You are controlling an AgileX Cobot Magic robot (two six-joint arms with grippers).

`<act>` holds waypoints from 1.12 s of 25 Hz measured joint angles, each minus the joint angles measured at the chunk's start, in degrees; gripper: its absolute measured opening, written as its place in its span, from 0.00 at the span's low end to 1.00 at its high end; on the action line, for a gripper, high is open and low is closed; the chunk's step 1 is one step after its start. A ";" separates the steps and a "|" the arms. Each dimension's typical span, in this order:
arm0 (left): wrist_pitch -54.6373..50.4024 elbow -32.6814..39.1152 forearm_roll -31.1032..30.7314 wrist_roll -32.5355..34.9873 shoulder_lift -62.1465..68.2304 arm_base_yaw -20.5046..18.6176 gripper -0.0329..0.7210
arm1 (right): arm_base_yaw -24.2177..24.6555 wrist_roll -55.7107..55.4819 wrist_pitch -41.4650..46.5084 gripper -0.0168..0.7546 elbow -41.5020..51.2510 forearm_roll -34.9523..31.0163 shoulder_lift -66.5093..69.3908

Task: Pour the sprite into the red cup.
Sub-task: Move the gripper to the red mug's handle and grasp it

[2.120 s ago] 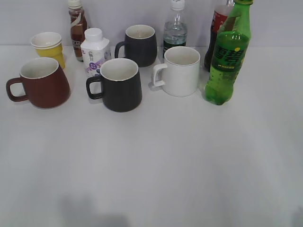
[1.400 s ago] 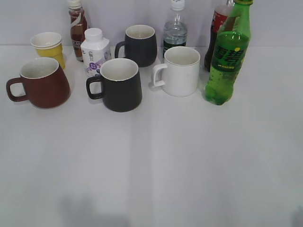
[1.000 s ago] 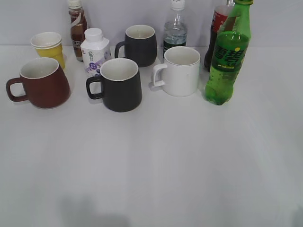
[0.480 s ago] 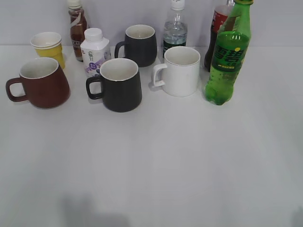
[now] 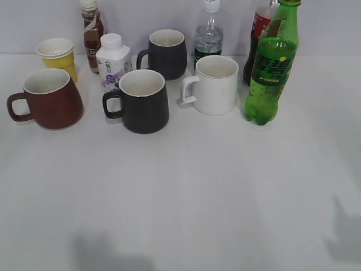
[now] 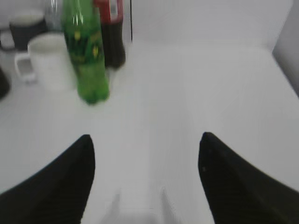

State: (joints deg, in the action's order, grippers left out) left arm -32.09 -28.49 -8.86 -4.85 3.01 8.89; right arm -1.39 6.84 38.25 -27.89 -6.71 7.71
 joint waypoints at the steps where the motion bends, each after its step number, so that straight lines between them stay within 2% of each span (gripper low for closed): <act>1: 2.35 1.55 -0.05 0.00 1.60 0.03 0.36 | 0.00 0.00 -3.62 0.69 0.97 -0.42 1.51; 8: 24.69 11.78 -0.22 0.00 20.99 0.06 0.36 | -2.29 0.00 -23.46 0.69 4.39 -1.28 14.04; 14: 43.36 12.47 -0.51 0.00 44.68 0.06 0.36 | -4.98 0.02 -34.23 0.69 4.44 -1.28 26.44; 20: 61.95 12.59 0.38 0.01 65.61 -0.08 0.36 | -5.16 0.02 -43.03 0.69 4.50 0.74 37.01; 25: 76.65 12.59 6.71 0.01 77.20 -2.82 0.37 | -5.17 0.01 -48.97 0.69 4.50 1.31 41.51; 28: 81.38 12.59 7.04 0.01 81.54 -5.25 0.41 | -5.23 0.01 -50.48 0.69 4.50 1.31 42.89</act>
State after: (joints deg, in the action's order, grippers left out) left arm 49.29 -15.90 -1.82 -4.84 84.55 3.65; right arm -6.61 6.85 -12.23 -23.40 -5.39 50.60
